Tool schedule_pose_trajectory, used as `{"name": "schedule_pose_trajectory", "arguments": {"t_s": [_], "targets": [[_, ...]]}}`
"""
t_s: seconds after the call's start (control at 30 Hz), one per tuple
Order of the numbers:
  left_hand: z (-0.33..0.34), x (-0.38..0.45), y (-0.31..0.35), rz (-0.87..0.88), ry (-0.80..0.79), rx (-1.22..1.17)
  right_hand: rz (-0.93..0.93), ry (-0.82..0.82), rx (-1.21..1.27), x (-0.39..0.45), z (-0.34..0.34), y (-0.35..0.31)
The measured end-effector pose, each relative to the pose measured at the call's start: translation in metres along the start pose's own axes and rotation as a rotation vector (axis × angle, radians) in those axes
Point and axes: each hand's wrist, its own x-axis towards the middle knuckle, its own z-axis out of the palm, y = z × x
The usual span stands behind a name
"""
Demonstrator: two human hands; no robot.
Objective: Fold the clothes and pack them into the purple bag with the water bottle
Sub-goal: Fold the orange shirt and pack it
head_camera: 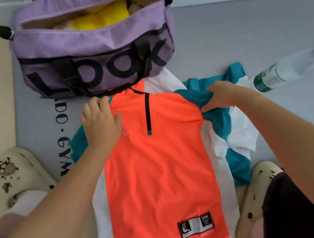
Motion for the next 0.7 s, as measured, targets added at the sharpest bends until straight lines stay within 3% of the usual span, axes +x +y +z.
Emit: {"name": "schedule_pose_trajectory", "arguments": {"t_s": [0.1, 0.17, 0.23, 0.27, 0.33, 0.43, 0.5, 0.7], "targets": [[0.008, -0.039, 0.046, 0.306, 0.005, -0.017, -0.014, 0.546, 0.07, -0.005, -0.009, -0.006], [0.018, -0.063, 0.075, 0.447, -0.085, -0.064, 0.025, 0.871, 0.113, -0.016, -0.004, -0.01], [0.03, -0.083, 0.095, 0.444, -0.278, -0.057, 0.092, 0.981, 0.217, -0.028, 0.011, -0.008], [0.037, -0.09, 0.1, 0.406, -0.388, -0.039, 0.119, 0.92, 0.335, -0.034, 0.024, -0.004], [0.05, -0.099, 0.103, 0.336, -0.566, -0.004, 0.212, 0.627, 0.597, -0.043, 0.057, 0.008], [0.058, -0.104, 0.1, 0.328, -0.648, 0.025, 0.283, 0.195, 0.625, -0.057, 0.106, 0.021], [0.058, -0.102, 0.1, 0.312, -0.667, 0.005, 0.33, 0.104, 0.7, -0.062, 0.124, 0.022], [0.052, -0.093, 0.102, 0.276, -0.751, -0.007, 0.344, 0.032, 1.174, -0.068, 0.126, 0.022]]}}
